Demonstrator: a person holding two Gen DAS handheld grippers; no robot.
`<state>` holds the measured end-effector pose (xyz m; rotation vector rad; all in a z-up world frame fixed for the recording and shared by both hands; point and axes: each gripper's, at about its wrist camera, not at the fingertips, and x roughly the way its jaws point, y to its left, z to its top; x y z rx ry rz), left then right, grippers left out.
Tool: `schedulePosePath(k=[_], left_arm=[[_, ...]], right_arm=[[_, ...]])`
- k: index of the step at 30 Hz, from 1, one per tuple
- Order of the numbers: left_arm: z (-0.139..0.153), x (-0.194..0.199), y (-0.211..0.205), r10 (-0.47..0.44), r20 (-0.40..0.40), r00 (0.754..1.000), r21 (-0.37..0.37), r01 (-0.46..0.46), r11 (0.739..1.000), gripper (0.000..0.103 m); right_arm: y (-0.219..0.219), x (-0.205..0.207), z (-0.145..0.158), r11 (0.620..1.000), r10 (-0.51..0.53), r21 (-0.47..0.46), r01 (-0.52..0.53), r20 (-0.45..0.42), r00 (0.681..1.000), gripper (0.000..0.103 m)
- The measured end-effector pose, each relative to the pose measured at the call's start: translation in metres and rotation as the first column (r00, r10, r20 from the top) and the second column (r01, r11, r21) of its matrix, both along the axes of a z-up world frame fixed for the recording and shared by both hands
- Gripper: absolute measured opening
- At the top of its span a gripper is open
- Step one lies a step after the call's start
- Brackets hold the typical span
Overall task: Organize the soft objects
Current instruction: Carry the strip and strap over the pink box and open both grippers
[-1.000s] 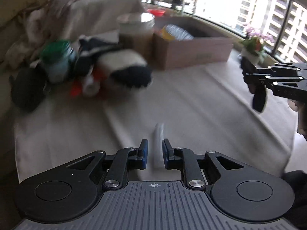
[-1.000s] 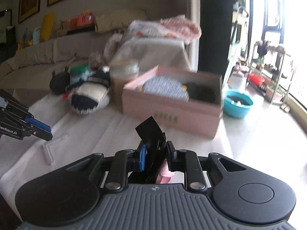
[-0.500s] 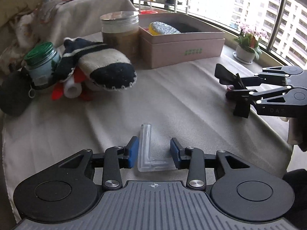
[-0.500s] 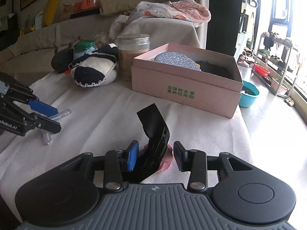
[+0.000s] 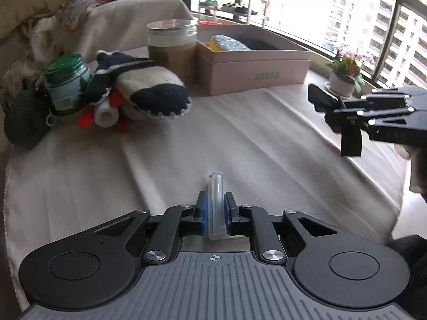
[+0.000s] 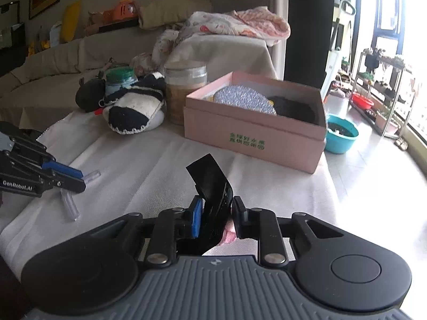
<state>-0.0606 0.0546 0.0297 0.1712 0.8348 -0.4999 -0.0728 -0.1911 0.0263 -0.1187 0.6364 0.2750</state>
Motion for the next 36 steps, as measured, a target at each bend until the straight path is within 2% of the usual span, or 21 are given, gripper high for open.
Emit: schedulePosePath(k=[4,9,14,18,20,22,24,26,28,32,36], left_arm=[[0.007,-0.006,-0.002,-0.018,0.02,1.0,-0.035,0.019,0.999,0.015],[0.041,0.008,-0.009,-0.032,0.117,0.993,-0.081,0.041,0.996,0.015],[0.1,0.051,-0.035,-0.041,0.287,0.957,-0.111,0.076,0.991,0.015],[0.141,0.114,-0.068,-0.03,0.335,0.942,-0.221,0.109,0.969,0.015],[0.147,0.148,-0.084,-0.036,0.288,0.957,-0.261,0.115,0.959,0.016],[0.143,0.18,-0.096,-0.023,0.192,0.981,-0.31,0.083,0.947,0.017],[0.131,0.194,-0.098,-0.005,0.156,0.988,-0.375,0.064,0.925,0.017],[0.121,0.196,-0.095,0.02,0.157,0.987,-0.384,0.042,0.923,0.017],[0.108,0.19,-0.086,0.052,0.158,0.986,-0.364,0.009,0.931,0.017],[0.084,0.162,-0.044,0.128,0.15,0.98,-0.346,-0.069,0.936,0.017],[0.063,0.124,0.006,0.206,0.053,0.977,-0.348,-0.175,0.921,0.017]], right_arm=[[-0.004,-0.008,0.013,1.0,0.001,-0.014,-0.001,0.035,0.999,0.023],[-0.01,-0.002,0.036,1.0,-0.01,-0.009,0.011,0.097,0.995,0.023],[-0.019,0.027,0.079,0.999,-0.029,-0.028,0.036,0.199,0.979,0.023],[-0.025,0.077,0.116,0.993,-0.085,-0.049,0.103,0.277,0.957,0.024],[-0.032,0.106,0.128,0.992,-0.107,-0.028,0.12,0.273,0.956,0.032],[-0.042,0.125,0.134,0.988,-0.154,0.021,0.154,0.243,0.958,0.053],[-0.051,0.131,0.132,0.984,-0.178,0.057,0.17,0.229,0.957,0.059],[-0.054,0.129,0.123,0.982,-0.188,0.056,0.18,0.215,0.958,0.061],[-0.053,0.124,0.107,0.982,-0.188,0.046,0.182,0.198,0.962,0.065],[-0.038,0.11,0.071,0.988,-0.146,-0.022,0.152,0.17,0.975,0.066],[-0.009,0.098,0.05,0.996,-0.062,-0.052,0.072,0.167,0.984,0.066]])
